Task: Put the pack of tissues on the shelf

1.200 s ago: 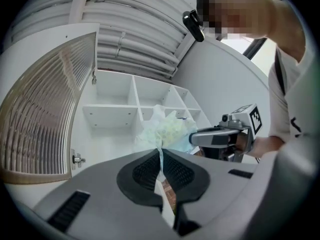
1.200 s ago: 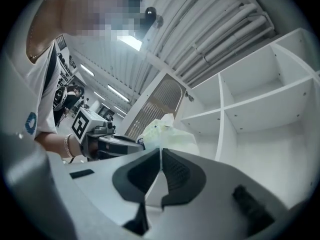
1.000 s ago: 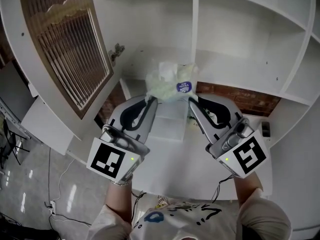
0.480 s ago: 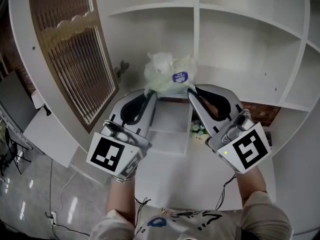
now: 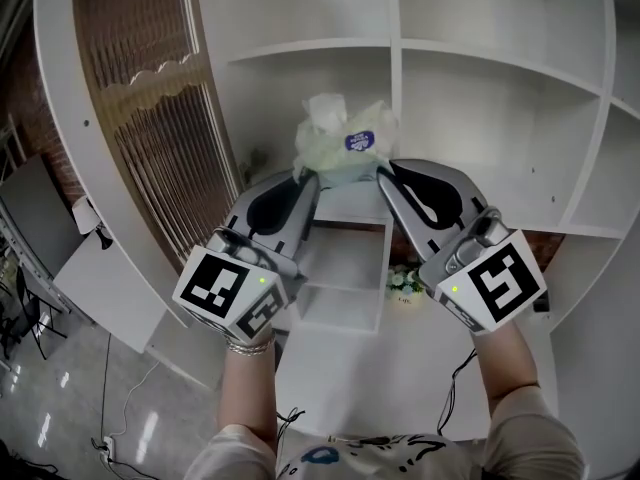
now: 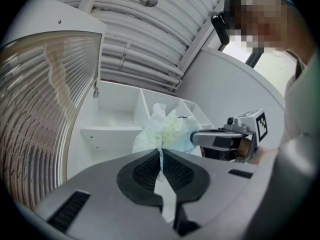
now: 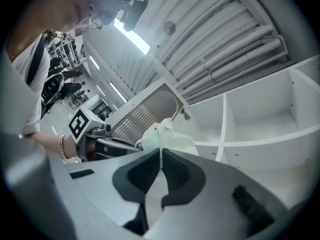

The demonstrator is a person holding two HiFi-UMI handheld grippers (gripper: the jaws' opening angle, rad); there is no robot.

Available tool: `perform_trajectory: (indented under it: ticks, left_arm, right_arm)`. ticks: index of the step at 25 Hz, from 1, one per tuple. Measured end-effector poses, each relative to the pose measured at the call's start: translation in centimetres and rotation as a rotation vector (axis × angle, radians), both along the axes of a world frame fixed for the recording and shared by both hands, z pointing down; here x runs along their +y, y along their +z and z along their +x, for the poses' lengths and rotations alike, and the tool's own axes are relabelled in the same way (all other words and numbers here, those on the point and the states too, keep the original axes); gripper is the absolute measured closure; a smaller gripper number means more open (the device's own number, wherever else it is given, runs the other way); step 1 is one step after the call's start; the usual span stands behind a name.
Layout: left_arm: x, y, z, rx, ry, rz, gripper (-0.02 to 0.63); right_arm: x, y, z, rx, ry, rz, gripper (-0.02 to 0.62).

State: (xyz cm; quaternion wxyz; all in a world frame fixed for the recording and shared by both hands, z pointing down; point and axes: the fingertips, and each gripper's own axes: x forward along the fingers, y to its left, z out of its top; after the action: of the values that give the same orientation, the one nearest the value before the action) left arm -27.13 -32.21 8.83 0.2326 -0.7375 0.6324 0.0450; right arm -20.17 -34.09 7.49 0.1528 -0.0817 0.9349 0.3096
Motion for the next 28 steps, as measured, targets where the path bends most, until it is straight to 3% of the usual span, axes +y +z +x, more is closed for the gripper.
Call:
perform_trajectory:
  ticks: [6,17,28]
  left_arm:
    - [-0.4,-1.3,-0.6,0.003,-0.002,0.036,0.584]
    - [-0.2,-1.6,-0.5,-0.069,-0.069,0.076,0.584]
    - [-3.3,-10.7,-4.7,-0.122,-0.130,0.118,0.584]
  right_arm:
    - [-0.3,-1.0,-0.3,-0.039,-0.001,0.011,0.561]
    - [-0.2,-1.2,-0.5,-0.060,0.047,0.076,0.561]
    - [-3.8,-9.8,-4.9,-0.075,0.067,0.085,0.561]
